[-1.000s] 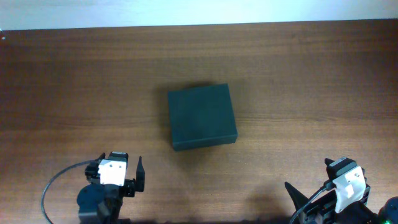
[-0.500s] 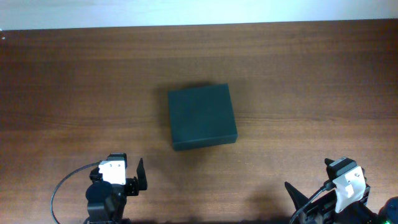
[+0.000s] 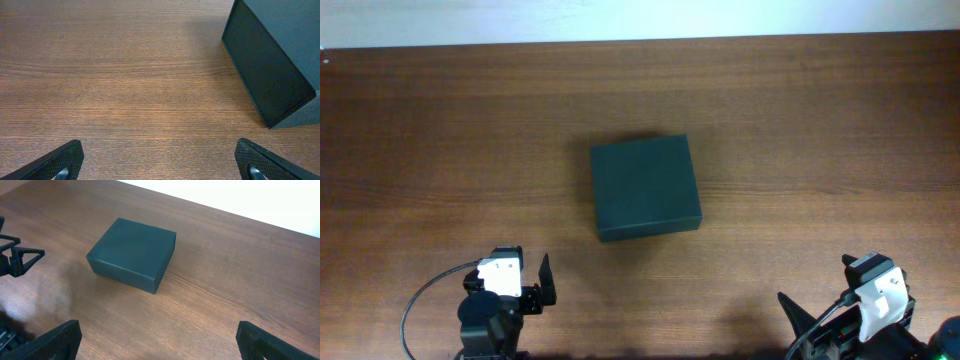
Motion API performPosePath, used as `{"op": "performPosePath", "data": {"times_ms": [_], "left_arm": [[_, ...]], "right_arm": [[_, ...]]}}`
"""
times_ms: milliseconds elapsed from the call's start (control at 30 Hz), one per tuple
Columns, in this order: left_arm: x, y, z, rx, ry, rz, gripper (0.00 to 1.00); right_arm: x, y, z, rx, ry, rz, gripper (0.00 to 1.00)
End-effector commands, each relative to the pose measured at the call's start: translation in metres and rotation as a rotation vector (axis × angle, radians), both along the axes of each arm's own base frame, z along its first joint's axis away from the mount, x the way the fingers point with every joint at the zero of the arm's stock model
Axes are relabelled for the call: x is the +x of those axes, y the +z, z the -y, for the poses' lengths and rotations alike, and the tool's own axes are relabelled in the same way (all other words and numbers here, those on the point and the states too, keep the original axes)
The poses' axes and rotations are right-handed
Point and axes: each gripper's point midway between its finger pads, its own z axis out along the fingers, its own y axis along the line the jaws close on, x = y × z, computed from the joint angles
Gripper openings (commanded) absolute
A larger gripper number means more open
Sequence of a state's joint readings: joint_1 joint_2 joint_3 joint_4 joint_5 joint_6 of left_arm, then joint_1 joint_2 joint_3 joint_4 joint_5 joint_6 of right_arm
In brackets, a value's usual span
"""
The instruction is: Pack container
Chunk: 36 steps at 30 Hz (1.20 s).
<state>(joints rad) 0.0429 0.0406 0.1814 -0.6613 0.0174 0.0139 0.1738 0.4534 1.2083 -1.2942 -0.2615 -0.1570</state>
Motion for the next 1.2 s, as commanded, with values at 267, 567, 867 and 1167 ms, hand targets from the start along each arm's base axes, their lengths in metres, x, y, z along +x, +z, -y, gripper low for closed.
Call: {"op": "performPosePath", "data": {"times_ms": [267, 567, 867, 1167], "left_arm": [[0.000, -0.001, -0.004, -0.002, 0.025, 0.005, 0.99], [0.000, -0.001, -0.004, -0.002, 0.025, 0.005, 0.99], [0.000, -0.001, -0.004, -0.002, 0.025, 0.005, 0.99], [0.000, -0.001, -0.004, -0.002, 0.025, 0.005, 0.99]], "right_arm": [[-0.001, 0.000, 0.000, -0.002, 0.004, 0.001, 0.99], [0.036, -0.024, 0.012, -0.008, -0.109, 0.073, 0.99], [0.084, -0.124, 0.031, 0.075, -0.308, 0.110, 0.99], [0.097, -0.192, 0.061, 0.126, -0.494, 0.064, 0.99]]}}
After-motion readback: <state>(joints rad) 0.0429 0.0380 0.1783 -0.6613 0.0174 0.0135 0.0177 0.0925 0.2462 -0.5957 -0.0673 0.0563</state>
